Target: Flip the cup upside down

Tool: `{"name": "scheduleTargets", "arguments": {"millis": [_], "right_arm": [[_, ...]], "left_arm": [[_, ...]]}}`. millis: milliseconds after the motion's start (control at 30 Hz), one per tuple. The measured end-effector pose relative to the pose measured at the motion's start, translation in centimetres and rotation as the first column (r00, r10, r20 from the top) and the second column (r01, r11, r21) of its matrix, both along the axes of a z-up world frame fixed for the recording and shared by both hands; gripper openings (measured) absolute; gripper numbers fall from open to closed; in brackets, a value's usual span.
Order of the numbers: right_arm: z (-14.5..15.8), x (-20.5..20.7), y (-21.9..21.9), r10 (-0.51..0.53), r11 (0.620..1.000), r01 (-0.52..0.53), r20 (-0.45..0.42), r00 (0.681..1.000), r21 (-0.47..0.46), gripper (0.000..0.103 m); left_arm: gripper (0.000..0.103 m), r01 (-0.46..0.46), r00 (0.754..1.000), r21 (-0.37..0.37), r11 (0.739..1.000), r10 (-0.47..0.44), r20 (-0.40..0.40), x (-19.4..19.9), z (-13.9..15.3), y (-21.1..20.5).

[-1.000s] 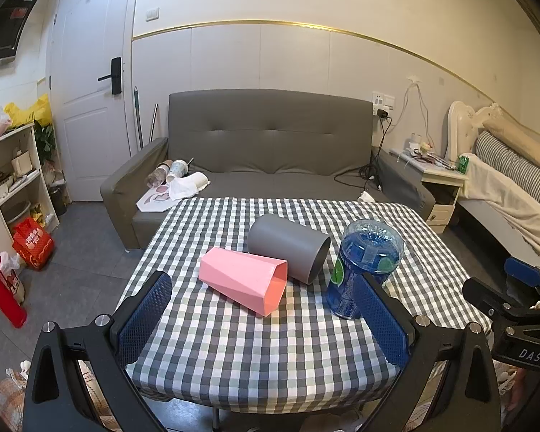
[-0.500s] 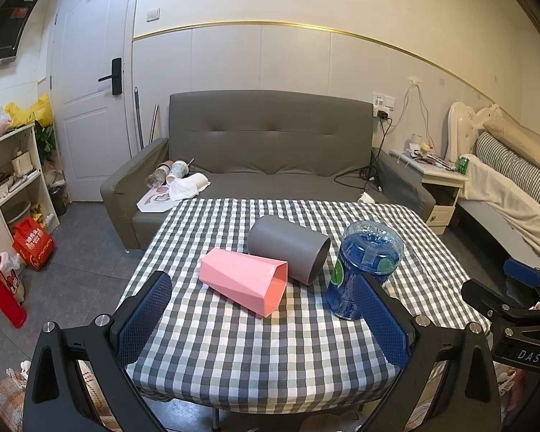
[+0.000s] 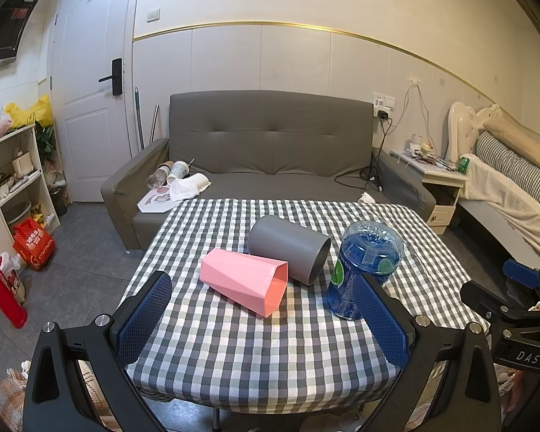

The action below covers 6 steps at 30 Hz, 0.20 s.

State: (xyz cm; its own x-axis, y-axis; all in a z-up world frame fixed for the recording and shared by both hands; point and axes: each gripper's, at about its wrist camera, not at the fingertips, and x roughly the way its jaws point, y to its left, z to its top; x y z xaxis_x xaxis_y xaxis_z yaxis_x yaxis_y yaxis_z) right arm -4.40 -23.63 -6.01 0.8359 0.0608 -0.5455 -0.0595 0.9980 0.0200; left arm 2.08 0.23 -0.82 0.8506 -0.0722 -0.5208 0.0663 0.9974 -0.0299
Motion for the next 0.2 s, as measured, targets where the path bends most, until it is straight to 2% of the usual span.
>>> {"name": "scheduleTargets", "arguments": {"millis": [200], "right_arm": [[-0.1, 0.04, 0.02, -0.001, 1.0, 0.001, -0.001, 1.0, 0.0, 0.103]], "left_arm": [[0.103, -0.004, 1.0, 0.005, 1.0, 0.004, 0.007, -0.12, 0.11, 0.02]]}}
